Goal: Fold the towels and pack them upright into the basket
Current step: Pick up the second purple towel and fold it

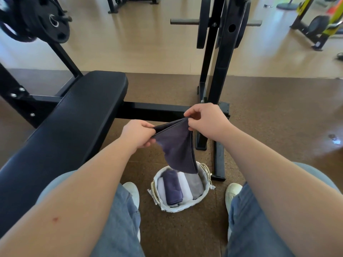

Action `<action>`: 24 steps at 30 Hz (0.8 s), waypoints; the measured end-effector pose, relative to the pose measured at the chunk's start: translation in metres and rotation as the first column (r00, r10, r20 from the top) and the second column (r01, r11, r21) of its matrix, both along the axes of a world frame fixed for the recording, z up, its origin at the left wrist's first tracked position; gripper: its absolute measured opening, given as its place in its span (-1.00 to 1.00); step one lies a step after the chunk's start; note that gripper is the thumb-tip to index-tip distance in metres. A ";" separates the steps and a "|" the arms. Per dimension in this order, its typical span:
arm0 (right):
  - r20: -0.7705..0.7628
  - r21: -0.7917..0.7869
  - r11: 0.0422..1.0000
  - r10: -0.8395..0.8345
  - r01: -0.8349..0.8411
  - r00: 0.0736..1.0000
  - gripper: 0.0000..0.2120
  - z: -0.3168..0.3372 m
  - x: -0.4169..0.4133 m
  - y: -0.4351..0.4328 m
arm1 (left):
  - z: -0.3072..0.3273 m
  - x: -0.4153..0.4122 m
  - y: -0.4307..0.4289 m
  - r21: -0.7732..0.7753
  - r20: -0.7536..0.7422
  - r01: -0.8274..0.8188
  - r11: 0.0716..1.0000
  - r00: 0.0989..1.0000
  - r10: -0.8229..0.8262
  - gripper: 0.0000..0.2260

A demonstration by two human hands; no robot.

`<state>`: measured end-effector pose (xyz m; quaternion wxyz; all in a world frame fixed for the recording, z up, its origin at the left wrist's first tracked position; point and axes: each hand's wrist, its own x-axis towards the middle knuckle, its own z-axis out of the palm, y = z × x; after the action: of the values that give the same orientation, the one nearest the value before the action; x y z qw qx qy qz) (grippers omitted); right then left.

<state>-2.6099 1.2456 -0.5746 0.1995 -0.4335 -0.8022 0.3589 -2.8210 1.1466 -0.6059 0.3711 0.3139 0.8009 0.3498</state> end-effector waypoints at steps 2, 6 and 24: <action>0.181 0.130 0.990 0.030 -0.054 0.983 -0.73 -0.004 -0.001 0.000 | 0.006 -0.002 -0.002 0.064 -0.003 -0.015 0.998 1.000 0.015 -0.84; 0.237 0.232 0.968 0.037 -0.094 0.971 -0.68 -0.011 -0.008 -0.004 | 0.012 -0.001 -0.005 0.110 0.021 -0.004 0.994 1.000 0.002 -0.86; -0.149 -0.316 0.941 -0.171 0.117 0.974 -0.74 -0.024 -0.010 0.005 | 0.008 0.000 -0.007 0.128 0.093 0.156 0.980 0.981 -0.168 -0.82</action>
<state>-2.6203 1.2502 -0.5989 0.2252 -0.4838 -0.6825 0.4994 -2.8214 1.1401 -0.5978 0.4197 0.3813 0.7300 0.3815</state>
